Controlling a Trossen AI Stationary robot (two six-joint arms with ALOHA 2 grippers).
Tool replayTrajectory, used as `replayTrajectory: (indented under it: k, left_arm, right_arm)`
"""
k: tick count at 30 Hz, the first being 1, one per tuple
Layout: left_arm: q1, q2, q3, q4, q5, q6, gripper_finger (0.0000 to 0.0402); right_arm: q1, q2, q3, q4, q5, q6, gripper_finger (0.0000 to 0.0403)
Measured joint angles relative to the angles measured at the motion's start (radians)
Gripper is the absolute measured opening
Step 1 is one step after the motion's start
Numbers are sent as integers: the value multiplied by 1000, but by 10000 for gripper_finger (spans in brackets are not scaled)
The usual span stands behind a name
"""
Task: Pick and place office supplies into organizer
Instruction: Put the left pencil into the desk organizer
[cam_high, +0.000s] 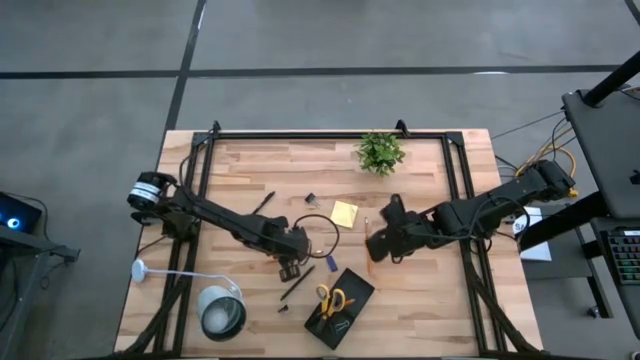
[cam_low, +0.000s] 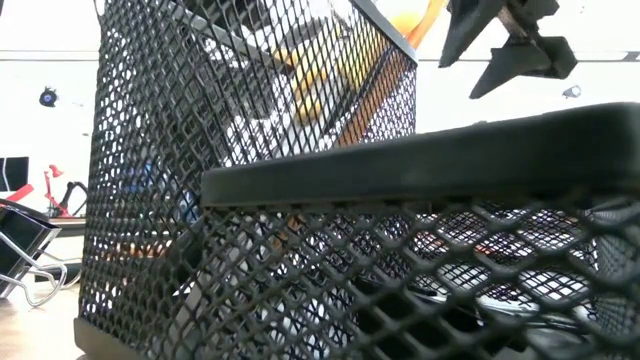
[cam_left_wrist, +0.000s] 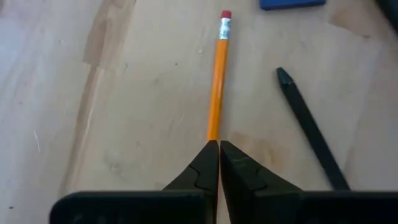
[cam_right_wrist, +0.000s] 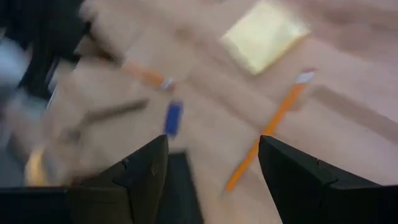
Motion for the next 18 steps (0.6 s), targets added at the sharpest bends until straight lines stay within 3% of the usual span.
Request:
replayTrajectory:
  k: [4,10,18]
  left_arm:
    - [0,-47,-2,-6,14,13,0]
    - [2,-109,-18,-27,27,132,13]
    - [16,-87,-38,-82,32,113,128]
  right_arm:
    - [-11,9,0,25,-102,-191,235]
    - [-17,11,3,26,-77,-260,235]
    - [-19,12,3,60,34,-269,235]
